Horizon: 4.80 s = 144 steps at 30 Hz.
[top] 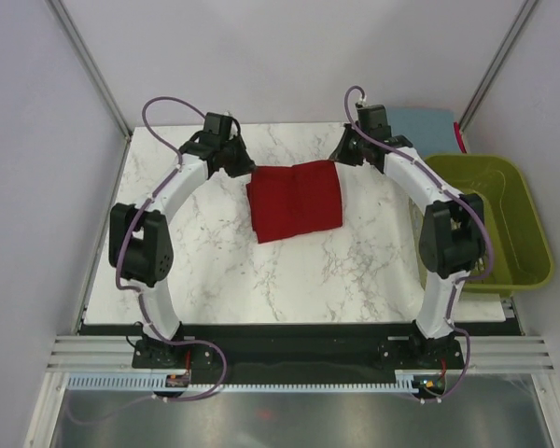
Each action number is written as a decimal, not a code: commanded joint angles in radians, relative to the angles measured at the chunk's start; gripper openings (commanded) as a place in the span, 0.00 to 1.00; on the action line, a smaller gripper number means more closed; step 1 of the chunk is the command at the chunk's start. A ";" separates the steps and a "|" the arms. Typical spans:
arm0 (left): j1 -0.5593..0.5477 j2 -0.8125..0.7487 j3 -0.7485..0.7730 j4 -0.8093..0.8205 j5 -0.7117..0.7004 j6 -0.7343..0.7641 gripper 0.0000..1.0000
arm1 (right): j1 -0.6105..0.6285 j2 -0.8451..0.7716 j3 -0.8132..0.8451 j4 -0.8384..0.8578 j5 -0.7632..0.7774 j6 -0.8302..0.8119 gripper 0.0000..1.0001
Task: Fold and stack the t-shirts
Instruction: Fold the tshirt
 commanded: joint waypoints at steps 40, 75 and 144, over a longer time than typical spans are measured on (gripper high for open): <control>0.315 0.613 0.465 0.107 0.152 0.130 0.02 | -0.015 0.337 -0.040 0.481 -0.523 -0.091 0.61; 0.258 0.112 -0.062 -0.072 0.237 0.265 0.49 | 0.042 0.271 -0.078 0.420 -0.468 -0.130 0.58; 0.155 0.147 0.080 -0.135 0.124 0.271 0.27 | 0.287 0.044 -0.255 0.322 -0.405 0.008 0.04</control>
